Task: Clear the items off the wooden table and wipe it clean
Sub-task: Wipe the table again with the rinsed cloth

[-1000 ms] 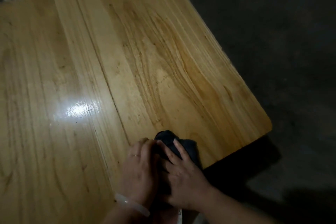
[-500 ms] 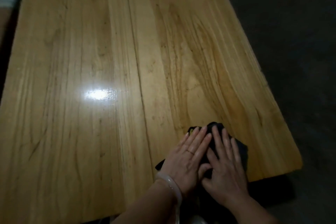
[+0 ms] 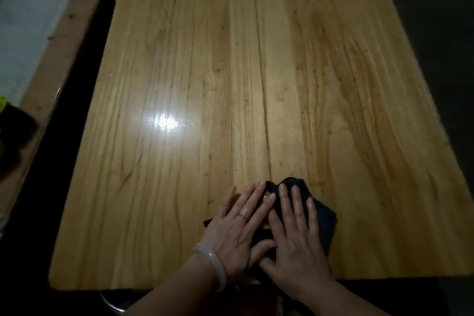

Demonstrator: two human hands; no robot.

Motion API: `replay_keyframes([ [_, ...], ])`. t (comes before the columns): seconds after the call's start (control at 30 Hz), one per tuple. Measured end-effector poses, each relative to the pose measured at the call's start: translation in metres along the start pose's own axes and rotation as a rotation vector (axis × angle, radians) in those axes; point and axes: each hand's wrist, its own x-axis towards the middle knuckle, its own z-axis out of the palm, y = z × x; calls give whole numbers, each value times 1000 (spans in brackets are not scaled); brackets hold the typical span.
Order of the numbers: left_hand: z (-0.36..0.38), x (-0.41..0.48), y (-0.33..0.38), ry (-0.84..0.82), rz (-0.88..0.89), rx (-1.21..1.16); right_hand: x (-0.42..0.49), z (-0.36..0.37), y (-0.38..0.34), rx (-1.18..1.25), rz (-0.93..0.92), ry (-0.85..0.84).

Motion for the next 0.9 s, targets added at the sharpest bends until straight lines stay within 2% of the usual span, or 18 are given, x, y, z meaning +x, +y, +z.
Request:
replay_keyframes([
  [0.13,-3,-22,-27,19,-98,-5,19,1,-29,-5,-55,-27],
  [0.3,-3,-49,-57,63,-304,-34,53,3,-53,-4,-85,-27],
  [0.47,-12,-67,-93,200,-345,-191,107,2,-87,16,-48,-3],
  [0.57,-20,-67,-108,350,-371,-321,135,2,-109,14,-82,-18],
  [0.63,-23,-70,-113,447,-431,-351,146,2,-118,17,-130,-28],
  [0.73,-27,-82,-115,472,-553,-361,150,2,-124,13,-258,-58],
  [0.9,-25,-107,-95,334,-586,-389,125,-4,-115,-6,-549,-151],
])
